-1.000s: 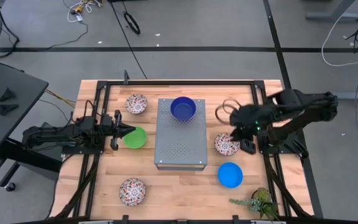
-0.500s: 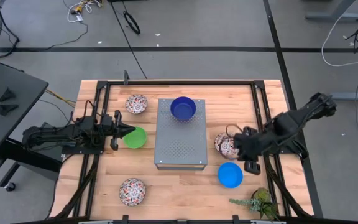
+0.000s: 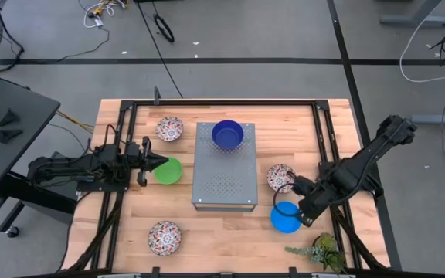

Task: Pick & Place Mini bowls
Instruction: Stack the light blue bowl on top of the dark blue bowl on the shelf

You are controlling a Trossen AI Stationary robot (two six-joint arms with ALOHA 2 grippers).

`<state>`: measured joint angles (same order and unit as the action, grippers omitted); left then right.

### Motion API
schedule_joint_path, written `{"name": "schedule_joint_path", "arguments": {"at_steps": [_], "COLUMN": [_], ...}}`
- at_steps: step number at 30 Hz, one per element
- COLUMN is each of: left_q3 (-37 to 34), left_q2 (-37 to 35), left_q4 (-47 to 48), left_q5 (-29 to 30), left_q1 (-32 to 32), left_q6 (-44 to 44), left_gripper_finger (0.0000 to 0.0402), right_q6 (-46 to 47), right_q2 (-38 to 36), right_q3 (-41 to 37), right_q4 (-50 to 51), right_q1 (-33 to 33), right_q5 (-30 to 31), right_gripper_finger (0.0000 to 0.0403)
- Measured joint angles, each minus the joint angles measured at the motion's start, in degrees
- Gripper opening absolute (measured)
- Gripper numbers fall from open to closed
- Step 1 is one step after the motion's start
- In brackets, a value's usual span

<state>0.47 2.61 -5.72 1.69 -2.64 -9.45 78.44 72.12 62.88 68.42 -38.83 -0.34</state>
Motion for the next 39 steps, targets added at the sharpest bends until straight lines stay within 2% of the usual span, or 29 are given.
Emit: {"name": "schedule_joint_path", "arguments": {"at_steps": [11, 24, 39], "left_q3": [0.0, 0.0, 0.0], "left_q2": [-0.01, -0.01, -0.02], "left_q4": [0.0, 0.0, 0.0], "left_q5": [-0.01, -0.01, -0.01], "left_q1": [-0.02, -0.02, -0.01], "left_q6": [0.0, 0.0, 0.0], "left_gripper_finger": [0.0014, 0.0014, 0.0014], "right_q6": [14.32, 17.99, 16.32], "right_q2": [-0.02, 0.0, 0.0], "right_q3": [-7.88, -16.14, -19.66], "right_q4": [-4.44, -17.11, -18.56], "right_q1": [0.61, 0.92, 0.92], "right_q5": [-0.11, -0.11, -0.11], "right_gripper_finger": [0.0103, 0.0106, 0.019]}}
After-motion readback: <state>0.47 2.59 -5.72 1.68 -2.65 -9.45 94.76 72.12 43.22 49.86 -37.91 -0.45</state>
